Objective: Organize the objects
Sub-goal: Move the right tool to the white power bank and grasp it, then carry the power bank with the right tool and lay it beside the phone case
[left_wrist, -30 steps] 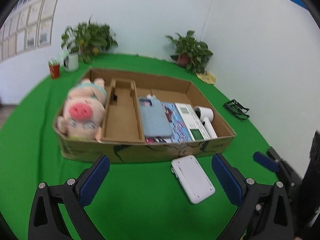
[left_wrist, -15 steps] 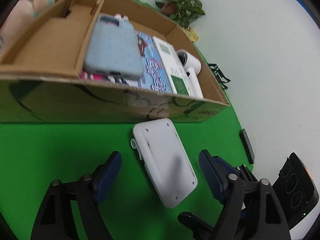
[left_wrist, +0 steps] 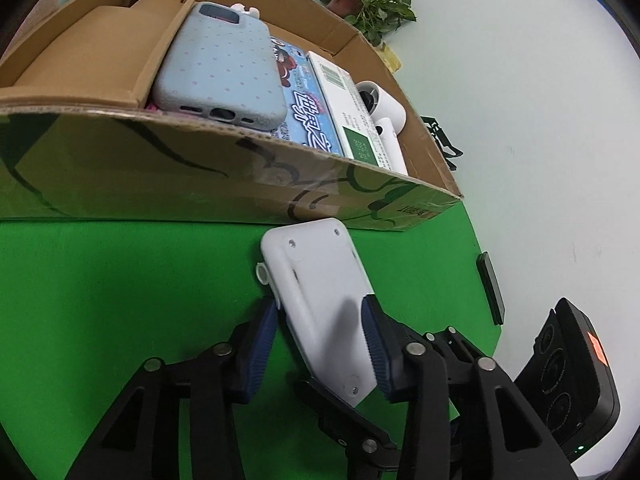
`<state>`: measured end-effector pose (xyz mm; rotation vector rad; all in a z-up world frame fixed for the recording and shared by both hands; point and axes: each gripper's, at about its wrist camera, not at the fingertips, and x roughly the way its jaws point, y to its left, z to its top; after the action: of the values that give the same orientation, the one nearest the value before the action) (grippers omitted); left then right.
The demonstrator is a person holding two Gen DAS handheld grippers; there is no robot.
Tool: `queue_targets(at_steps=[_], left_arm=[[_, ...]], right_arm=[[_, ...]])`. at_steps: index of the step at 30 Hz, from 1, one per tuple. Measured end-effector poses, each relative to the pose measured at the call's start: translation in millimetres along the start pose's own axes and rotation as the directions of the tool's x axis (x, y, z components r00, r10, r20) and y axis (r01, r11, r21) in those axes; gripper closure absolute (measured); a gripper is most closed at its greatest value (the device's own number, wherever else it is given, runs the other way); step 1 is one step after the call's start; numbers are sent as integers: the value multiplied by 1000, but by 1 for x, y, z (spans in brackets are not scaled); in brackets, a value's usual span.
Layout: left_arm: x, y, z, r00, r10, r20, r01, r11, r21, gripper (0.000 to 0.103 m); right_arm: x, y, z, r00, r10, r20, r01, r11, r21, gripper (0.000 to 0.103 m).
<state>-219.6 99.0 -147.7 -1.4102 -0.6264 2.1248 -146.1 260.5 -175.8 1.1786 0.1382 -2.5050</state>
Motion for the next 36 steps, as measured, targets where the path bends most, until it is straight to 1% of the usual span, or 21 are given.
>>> queue_targets(at_steps=[1,3,8,12,17,21,24,31,36], left_arm=[[-1,1,-1,1000,8,1,-8,1000,-8,73],[-3,3,-3,1000,8,6,-7,1000,-19,74],[-12,-5,-11,999,31,30,-32,999,14,75],[-30,-18,-14,997,37,70,-41,998,49,75],[-58,-41,-9,990,21,141,-36,994,105,75],[-81,-63,0,979,18,201,-51,986,161,77],[-92,-77,9,972,17,235,-64,979,196,79],[-112,-91,36,960,-11,279,-52,975,218,79],[-119,-103,61,953,-7,303,-74,965,253,79]], right_arm=[[0,0,0,1000,1,-1,-1,1000,11,35],[0,0,0,1000,-3,-3,3,1000,13,36],[-2,4,-3,1000,-10,1,10,1000,16,36],[-13,10,-6,998,-32,54,31,999,18,36],[-37,15,6,989,-43,139,42,999,11,36],[-56,20,17,974,-73,215,75,997,-4,36],[-62,18,27,966,-73,247,74,997,3,36],[-72,13,55,945,-82,317,90,996,-8,36],[-73,8,76,932,-100,350,110,994,-9,36]])
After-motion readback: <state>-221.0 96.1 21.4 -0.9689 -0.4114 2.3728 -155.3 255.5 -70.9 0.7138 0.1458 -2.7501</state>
